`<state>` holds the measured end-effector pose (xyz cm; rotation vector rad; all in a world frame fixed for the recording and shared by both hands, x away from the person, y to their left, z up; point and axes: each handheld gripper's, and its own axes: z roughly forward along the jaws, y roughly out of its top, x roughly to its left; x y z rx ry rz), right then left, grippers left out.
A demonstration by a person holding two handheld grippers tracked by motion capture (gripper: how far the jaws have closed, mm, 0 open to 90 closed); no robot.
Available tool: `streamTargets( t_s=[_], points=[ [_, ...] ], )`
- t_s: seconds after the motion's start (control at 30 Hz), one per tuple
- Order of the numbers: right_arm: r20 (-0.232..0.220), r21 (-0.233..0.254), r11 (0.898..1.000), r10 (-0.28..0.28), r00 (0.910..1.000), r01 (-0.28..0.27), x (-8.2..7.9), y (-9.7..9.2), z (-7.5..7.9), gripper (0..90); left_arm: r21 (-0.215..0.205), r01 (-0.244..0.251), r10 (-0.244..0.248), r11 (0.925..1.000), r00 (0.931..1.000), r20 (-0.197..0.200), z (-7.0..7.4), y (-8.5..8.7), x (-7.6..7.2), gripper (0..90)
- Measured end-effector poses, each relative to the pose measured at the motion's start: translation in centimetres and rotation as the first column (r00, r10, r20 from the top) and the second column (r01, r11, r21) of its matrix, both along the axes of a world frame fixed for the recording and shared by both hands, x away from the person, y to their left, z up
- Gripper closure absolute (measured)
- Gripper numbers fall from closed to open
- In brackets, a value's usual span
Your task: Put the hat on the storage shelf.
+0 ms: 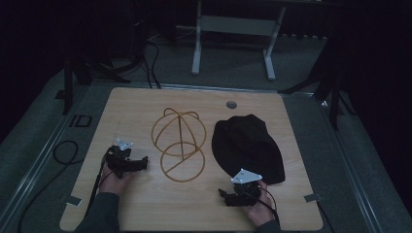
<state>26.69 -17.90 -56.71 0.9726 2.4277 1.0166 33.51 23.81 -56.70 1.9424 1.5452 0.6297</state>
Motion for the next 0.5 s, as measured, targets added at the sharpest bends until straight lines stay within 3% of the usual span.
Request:
streamTargets(
  t_s=[0.1,0.5],
  points=[
    [-0.017,0.03,1.0,0.005,0.9998,-0.004,0.06,0.05,-0.25,16.6,0.001,-0.003,0.003,1.0,1.0,0.0,0.0,-0.02,-0.02,1.8],
    [-0.021,0.026,1.0,-0.012,0.9997,0.012,0.07,0.2,-0.32,12.5,0.003,-0.019,0.019,0.9998,0.9998,-0.001,0.0,-0.03,-0.14,1.2]
  ],
)
